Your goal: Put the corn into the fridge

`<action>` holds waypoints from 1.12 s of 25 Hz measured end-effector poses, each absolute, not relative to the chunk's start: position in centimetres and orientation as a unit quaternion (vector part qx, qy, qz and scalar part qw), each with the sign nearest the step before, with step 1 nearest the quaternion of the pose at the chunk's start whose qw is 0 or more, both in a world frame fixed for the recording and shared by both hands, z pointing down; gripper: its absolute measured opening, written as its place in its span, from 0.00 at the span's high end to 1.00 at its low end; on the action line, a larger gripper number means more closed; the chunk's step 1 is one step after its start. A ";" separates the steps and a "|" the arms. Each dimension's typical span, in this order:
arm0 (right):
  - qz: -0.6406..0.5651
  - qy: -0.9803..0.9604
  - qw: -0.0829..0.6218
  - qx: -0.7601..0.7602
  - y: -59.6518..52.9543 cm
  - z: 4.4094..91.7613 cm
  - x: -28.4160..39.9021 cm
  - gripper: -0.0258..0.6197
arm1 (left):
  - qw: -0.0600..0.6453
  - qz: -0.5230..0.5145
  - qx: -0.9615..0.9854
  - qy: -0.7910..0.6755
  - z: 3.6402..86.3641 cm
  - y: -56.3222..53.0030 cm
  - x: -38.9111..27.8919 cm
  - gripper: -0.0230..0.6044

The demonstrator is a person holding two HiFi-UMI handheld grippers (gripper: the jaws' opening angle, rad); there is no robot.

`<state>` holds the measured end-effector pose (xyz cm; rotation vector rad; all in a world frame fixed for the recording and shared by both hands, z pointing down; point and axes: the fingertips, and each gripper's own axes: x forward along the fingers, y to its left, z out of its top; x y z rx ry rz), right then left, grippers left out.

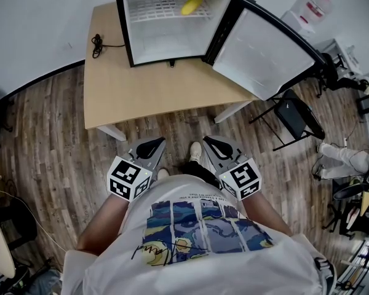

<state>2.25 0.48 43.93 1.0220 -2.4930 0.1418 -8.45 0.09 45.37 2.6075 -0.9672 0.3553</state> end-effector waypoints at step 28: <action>0.054 -0.906 0.218 0.360 -6.4 43.9 8.6 0.94 | 0.179 0.142 0.902 -0.366 46.3 -7.7 -2.5 0.95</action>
